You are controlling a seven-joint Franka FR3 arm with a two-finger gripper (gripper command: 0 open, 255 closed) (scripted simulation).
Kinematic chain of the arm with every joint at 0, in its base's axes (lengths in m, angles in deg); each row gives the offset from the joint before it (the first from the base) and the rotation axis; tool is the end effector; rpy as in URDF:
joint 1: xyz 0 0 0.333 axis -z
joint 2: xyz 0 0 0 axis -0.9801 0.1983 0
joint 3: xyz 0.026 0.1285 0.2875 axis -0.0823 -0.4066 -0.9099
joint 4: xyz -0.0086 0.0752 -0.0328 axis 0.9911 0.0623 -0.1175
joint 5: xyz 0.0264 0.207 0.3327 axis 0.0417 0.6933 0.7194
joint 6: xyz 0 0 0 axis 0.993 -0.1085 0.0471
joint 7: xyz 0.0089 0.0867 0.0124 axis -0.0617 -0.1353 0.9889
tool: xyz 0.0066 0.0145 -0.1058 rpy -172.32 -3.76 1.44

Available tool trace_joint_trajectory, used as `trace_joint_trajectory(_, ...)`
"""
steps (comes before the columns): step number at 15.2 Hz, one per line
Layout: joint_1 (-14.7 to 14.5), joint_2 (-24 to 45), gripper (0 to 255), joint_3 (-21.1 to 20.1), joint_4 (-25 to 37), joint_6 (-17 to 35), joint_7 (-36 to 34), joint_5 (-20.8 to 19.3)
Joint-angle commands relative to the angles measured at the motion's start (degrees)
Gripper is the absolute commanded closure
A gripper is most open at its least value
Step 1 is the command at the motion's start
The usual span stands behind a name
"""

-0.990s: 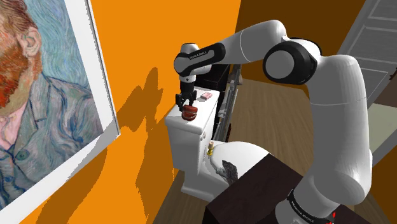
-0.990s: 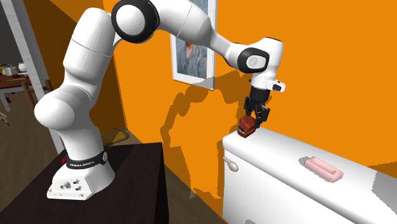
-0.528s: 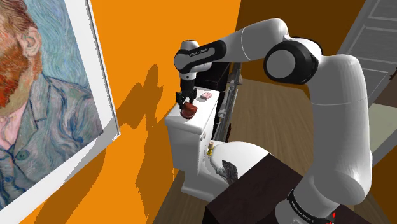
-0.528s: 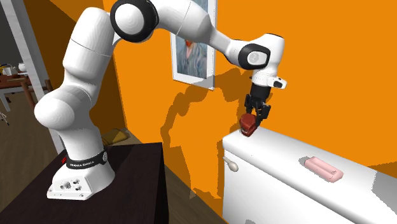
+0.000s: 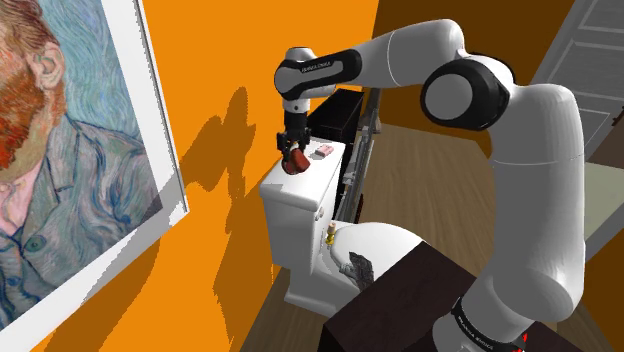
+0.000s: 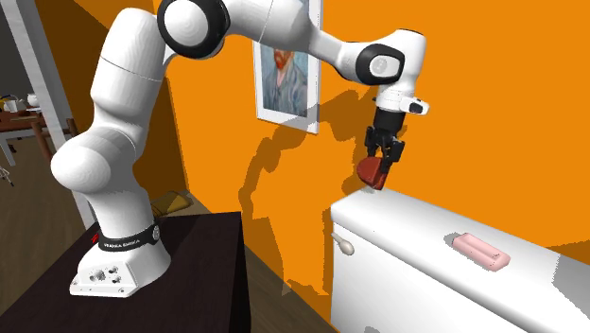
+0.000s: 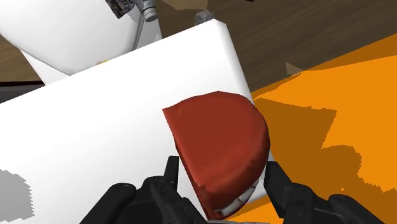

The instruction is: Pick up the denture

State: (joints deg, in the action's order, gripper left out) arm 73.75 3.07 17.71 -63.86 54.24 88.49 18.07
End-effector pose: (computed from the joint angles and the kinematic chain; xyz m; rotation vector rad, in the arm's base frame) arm 0.6834 0.0509 0.3974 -3.0651 -0.2267 0.1348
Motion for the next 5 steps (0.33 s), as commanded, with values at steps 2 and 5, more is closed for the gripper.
trace_joint_trajectory(2, 0.0, -0.5, 255, 0.0, 1.6, -2.1, -0.2, -0.1)
trace_joint_trajectory(5, 0.0, -0.7, 255, 0.0, 2.3, -2.9, -0.3, -0.1)
